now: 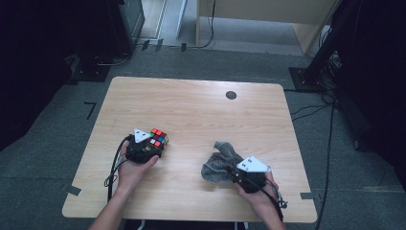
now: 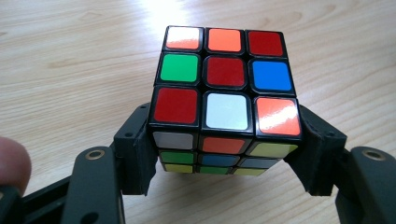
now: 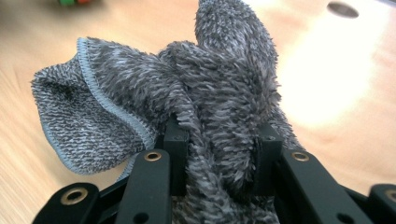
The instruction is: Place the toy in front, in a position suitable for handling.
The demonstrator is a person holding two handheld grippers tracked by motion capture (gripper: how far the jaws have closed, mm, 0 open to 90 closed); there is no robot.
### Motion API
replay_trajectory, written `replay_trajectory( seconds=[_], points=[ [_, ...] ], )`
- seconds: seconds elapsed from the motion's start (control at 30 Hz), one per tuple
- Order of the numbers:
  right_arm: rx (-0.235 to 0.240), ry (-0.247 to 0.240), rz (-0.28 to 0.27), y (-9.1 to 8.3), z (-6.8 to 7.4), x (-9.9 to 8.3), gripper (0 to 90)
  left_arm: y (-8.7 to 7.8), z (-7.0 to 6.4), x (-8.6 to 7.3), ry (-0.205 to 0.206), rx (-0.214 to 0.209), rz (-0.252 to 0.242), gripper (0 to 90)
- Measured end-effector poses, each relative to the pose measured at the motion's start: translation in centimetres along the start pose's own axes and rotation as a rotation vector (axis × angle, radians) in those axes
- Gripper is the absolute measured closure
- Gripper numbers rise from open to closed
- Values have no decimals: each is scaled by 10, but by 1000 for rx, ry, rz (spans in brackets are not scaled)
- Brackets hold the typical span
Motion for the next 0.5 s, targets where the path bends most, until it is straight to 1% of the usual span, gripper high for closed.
replay_trajectory(
  seconds=[0.03,0.07,0.1,0.13,0.17,0.2,0.23,0.27,0.3,0.33,0.37,0.4,0.47,0.5],
  points=[
    [0,0,0,0,0,0,675,0,0,0,0,0,0,340],
    [-4,1,-7,-4,-8,17,675,-1,2,1,-16,-12,1,341],
    [-16,-13,1,-4,-11,25,675,-1,4,3,-23,-27,3,341],
    [-30,-17,4,-4,-14,32,675,-4,5,5,-33,-54,-8,341],
    [-38,-19,-5,-5,-16,38,675,-6,4,6,-20,-54,-10,341],
    [-38,-19,-5,-5,-16,38,675,-6,4,6,-20,-54,-10,341],
    [-33,-24,-14,-5,-20,49,674,-7,1,6,17,-78,-3,341],
    [-39,-26,-25,-5,-22,53,674,-8,0,6,27,-96,3,341],
    [-43,-22,-35,-6,-24,57,674,-9,-1,7,40,-106,4,341],
    [-41,-7,-48,-6,-26,60,674,-10,-2,8,49,-115,0,341],
    [-41,-7,-48,-6,-26,60,674,-10,-2,8,49,-115,0,342],
    [-36,5,-61,-7,-29,62,674,-12,-4,9,60,-126,-4,342],
    [-24,43,-80,-7,-33,64,674,-14,-7,10,92,-145,-9,342],
    [-23,42,-77,-6,-34,64,674,-15,-9,9,109,-159,-17,342]
  ],
)
Point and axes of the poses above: each handheld gripper's, and its own axes: y roughly forward along the jaws, x roughly out of its top, z roughly to its left, the point moved 2 cm from there along y, roughly forward along the jaws, and after that the axes turned 2 degrees about x, right-handed, at the moved point
